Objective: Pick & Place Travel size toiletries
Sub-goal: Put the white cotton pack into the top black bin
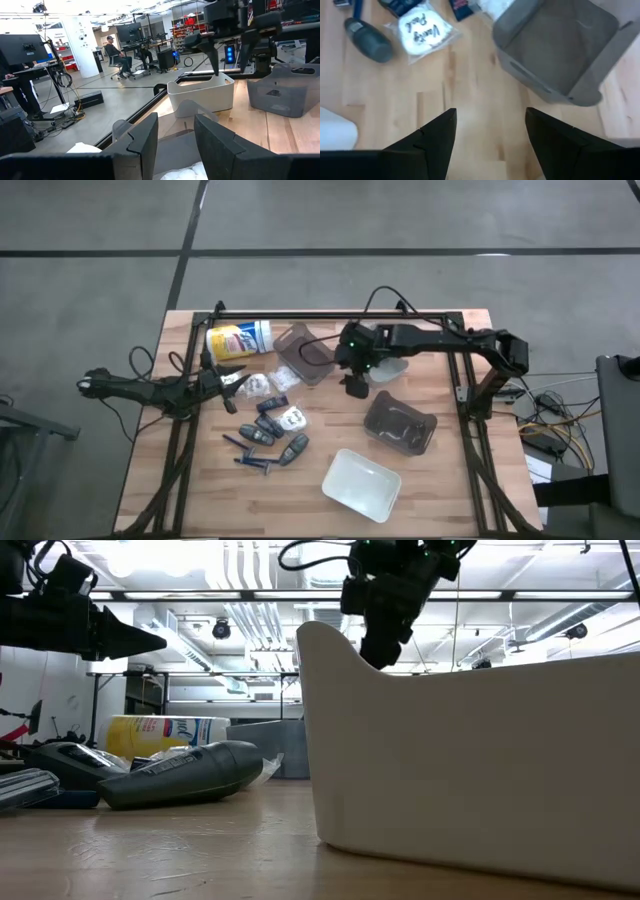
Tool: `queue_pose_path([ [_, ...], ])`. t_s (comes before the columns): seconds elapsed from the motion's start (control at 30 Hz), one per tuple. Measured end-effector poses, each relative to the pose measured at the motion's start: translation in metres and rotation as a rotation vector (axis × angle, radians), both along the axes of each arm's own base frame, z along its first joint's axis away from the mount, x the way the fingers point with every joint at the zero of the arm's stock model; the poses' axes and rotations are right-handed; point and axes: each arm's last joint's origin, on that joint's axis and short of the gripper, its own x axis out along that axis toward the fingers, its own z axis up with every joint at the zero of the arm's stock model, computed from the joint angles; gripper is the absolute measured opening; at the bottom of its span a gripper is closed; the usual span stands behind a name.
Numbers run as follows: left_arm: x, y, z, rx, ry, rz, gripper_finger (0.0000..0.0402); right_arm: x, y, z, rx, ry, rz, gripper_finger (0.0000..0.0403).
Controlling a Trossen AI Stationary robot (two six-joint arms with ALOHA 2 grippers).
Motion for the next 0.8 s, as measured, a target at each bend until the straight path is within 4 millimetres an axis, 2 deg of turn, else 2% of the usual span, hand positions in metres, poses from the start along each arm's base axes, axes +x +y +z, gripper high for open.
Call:
queue_pose_path([
  [0.5,0.000,0.000,0.000,0.000,0.000,0.000,0.0133,0.013,0.028,0.002,-0.014,-0.080,0.081,0.0276],
  [0.8,0.000,0.000,0.000,0.000,0.000,0.000,0.0133,0.028,0.036,-0.015,-0.039,-0.138,0.129,0.0292],
])
